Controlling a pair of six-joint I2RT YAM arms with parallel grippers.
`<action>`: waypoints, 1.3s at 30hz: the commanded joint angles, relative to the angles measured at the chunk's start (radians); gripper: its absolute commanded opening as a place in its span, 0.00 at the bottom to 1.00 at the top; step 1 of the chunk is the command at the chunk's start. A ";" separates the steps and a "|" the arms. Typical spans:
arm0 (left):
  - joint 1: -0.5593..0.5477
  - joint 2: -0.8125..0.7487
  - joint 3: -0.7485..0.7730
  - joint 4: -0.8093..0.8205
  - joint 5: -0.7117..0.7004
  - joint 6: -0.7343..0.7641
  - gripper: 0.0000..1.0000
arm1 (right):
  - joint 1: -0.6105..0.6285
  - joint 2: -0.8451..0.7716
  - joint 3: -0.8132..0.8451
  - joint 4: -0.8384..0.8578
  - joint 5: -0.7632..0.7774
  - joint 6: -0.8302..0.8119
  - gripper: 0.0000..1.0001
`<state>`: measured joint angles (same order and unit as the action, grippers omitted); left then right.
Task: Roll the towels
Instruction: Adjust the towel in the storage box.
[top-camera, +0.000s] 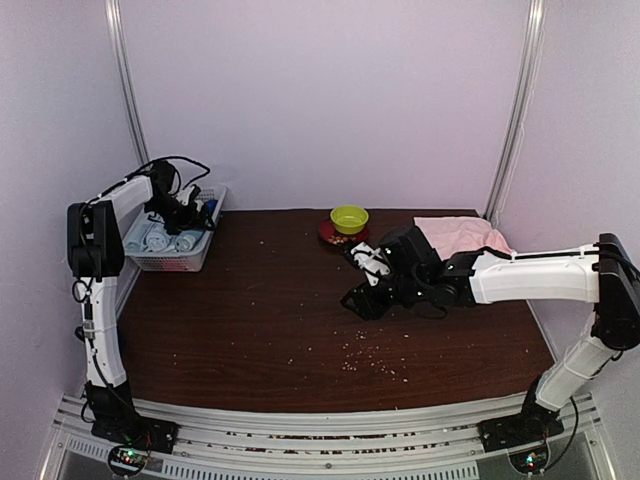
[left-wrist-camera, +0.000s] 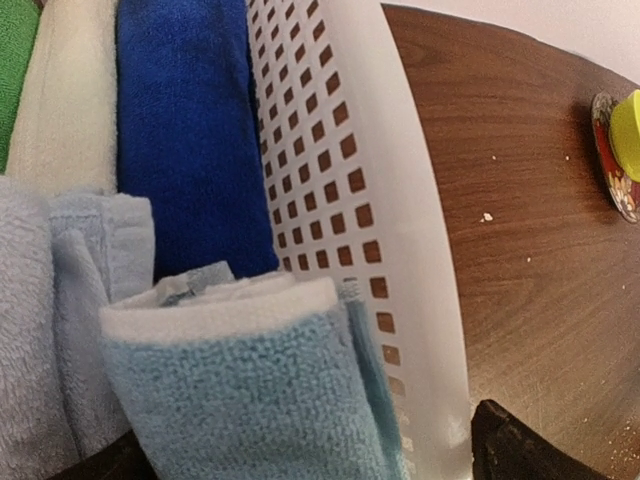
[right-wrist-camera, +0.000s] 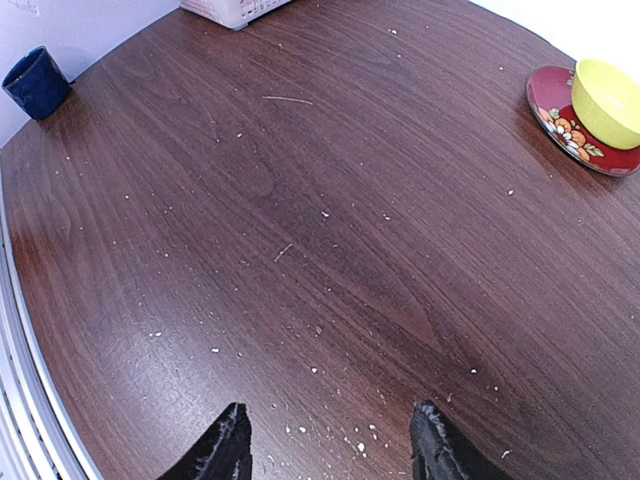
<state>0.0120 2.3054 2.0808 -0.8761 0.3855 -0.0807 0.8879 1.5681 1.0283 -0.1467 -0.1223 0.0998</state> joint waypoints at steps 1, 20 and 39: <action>-0.014 -0.086 -0.027 0.057 -0.022 -0.033 0.98 | 0.007 0.007 0.031 -0.003 0.019 -0.009 0.54; -0.039 -0.413 -0.252 0.229 -0.345 -0.147 0.98 | 0.010 0.017 0.031 -0.002 0.028 -0.014 0.54; 0.059 -0.401 -0.492 0.561 -0.205 -0.185 0.98 | 0.011 0.028 0.034 -0.002 0.042 -0.014 0.54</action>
<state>0.0502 1.8843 1.6001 -0.4549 0.1204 -0.2497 0.8925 1.5826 1.0313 -0.1467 -0.1028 0.0925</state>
